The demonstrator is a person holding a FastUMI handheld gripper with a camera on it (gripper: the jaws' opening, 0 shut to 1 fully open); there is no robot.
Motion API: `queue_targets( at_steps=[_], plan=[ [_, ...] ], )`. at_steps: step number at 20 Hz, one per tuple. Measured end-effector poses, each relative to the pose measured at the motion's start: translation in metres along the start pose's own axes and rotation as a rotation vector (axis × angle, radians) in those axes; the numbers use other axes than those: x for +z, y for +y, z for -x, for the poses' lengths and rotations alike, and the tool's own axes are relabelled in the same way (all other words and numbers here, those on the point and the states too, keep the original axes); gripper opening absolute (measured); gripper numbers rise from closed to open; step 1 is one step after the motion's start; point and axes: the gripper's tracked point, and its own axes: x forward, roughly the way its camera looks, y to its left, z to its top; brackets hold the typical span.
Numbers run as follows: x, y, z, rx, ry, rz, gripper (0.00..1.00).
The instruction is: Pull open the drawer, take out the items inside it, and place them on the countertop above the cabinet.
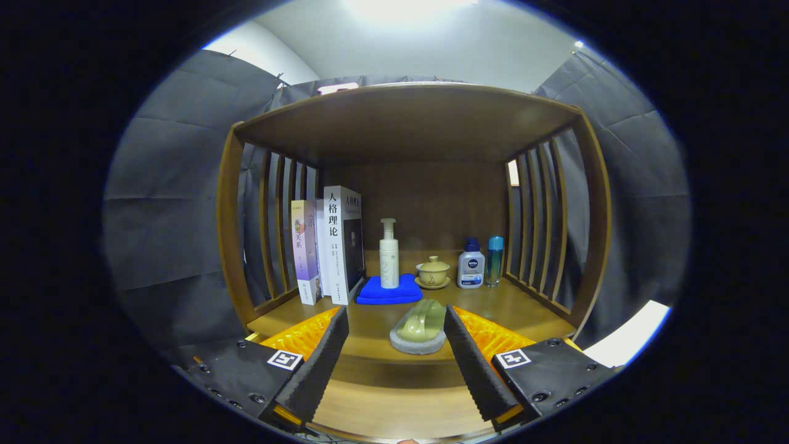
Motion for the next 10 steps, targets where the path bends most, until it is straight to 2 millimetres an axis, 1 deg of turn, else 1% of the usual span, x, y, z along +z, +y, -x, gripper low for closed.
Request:
queue_targets(
  at_steps=[2, 4, 6, 8, 10],
  plan=[
    [-0.003, -0.006, 0.015, -0.028, -0.036, 0.03, 0.98],
    [-0.011, -0.008, 0.031, -0.05, -0.06, 0.042, 0.98],
    [-0.022, -0.005, 0.043, -0.047, -0.061, 0.015, 0.97],
    [-0.034, -0.012, 0.054, -0.068, -0.06, 0.0, 0.98],
    [-0.05, -0.01, 0.062, -0.066, -0.042, -0.011, 0.98]
  ],
)
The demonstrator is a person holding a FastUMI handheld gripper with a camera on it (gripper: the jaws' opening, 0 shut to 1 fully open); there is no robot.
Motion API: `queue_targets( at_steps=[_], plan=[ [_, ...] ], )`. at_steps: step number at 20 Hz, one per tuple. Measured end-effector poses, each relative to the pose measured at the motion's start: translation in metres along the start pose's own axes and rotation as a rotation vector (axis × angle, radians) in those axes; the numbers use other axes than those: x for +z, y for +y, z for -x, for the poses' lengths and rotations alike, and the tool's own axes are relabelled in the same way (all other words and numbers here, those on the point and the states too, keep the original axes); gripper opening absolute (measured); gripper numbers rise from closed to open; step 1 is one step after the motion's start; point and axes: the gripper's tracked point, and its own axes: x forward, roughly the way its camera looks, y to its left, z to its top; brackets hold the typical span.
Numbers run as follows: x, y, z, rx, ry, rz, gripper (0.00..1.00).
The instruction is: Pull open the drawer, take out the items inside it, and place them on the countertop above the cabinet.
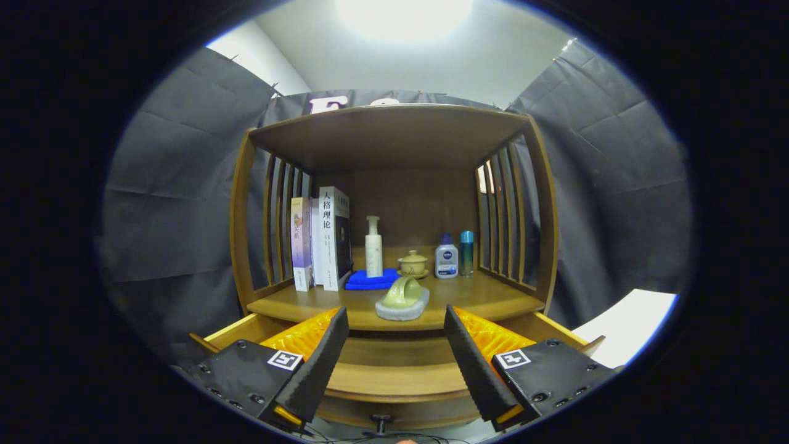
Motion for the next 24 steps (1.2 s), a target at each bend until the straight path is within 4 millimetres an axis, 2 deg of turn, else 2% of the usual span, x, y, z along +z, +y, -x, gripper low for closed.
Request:
queue_targets(
  at_steps=[2, 7, 12, 17, 20, 24],
  plan=[
    [-0.014, 0.0, 0.006, 0.001, 0.02, 0.012, 0.98],
    [-0.034, 0.009, 0.011, -0.004, 0.002, 0.103, 0.98],
    [-0.065, 0.012, 0.012, -0.034, 0.054, 0.04, 0.99],
    [-0.063, 0.011, 0.012, -0.054, 0.024, 0.036, 0.97],
    [-0.062, 0.005, 0.021, -0.06, 0.021, 0.011, 0.98],
    [-0.062, 0.007, 0.036, -0.068, 0.017, 0.015, 0.98]
  ],
)
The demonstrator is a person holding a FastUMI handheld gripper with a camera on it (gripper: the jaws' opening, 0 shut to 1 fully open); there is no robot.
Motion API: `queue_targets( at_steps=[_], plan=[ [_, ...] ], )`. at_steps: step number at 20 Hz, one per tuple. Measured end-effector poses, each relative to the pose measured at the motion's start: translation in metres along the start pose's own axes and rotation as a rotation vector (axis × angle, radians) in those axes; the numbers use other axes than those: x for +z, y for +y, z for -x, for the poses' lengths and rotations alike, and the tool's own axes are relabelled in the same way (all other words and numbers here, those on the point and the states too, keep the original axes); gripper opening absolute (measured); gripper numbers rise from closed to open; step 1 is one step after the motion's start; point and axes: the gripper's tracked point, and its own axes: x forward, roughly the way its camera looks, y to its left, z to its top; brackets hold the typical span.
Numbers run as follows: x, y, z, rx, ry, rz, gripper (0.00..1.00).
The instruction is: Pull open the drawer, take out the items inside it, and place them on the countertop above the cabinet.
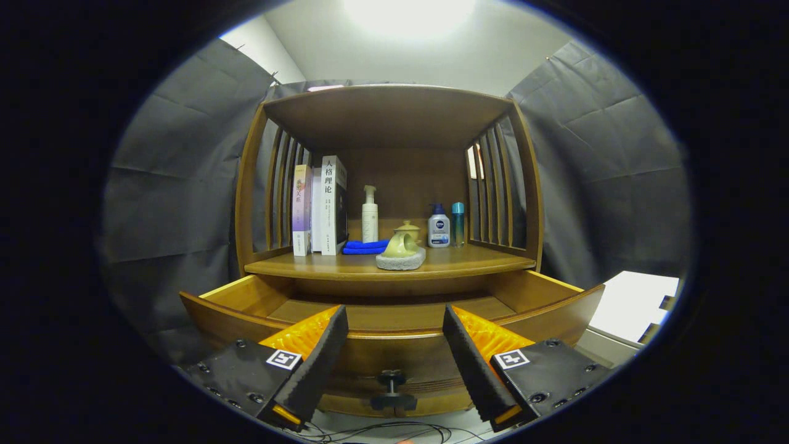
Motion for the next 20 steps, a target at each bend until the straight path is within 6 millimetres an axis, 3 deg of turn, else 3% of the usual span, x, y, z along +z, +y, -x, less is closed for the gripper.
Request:
queue_targets(
  at_steps=[4, 8, 15, 20],
  plan=[
    [-0.034, 0.015, 0.015, 0.041, 0.067, -0.013, 0.98],
    [-0.06, 0.031, 0.01, 0.053, 0.136, -0.03, 0.98],
    [-0.054, 0.038, -0.001, 0.044, 0.105, -0.03, 0.98],
    [-0.051, 0.037, -0.021, 0.046, 0.11, -0.027, 0.98]
  ],
)
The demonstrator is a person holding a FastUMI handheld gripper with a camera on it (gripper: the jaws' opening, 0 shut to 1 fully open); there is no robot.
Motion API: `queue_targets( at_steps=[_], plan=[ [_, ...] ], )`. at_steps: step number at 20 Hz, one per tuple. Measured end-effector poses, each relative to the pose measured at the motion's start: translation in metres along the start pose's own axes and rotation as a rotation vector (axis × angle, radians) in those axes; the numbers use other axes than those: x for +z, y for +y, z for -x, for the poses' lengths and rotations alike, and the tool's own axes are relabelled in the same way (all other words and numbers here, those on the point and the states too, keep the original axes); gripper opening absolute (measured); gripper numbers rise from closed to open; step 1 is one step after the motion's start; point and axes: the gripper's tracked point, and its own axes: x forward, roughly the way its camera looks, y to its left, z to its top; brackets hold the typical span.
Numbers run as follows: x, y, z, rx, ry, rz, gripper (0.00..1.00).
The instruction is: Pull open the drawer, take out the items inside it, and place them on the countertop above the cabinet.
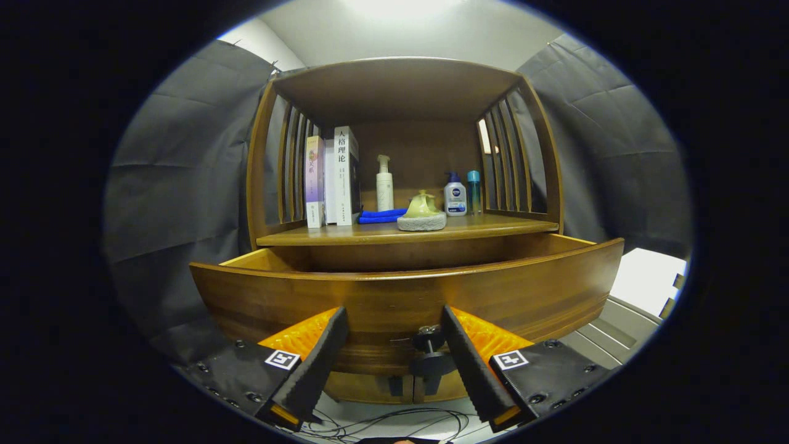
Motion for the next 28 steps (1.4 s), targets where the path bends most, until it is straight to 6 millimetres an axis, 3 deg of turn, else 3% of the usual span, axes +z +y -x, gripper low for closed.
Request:
queue_targets(
  at_steps=[28],
  plan=[
    [0.015, -0.001, -0.127, -0.008, 0.063, 0.013, 0.98]
  ],
)
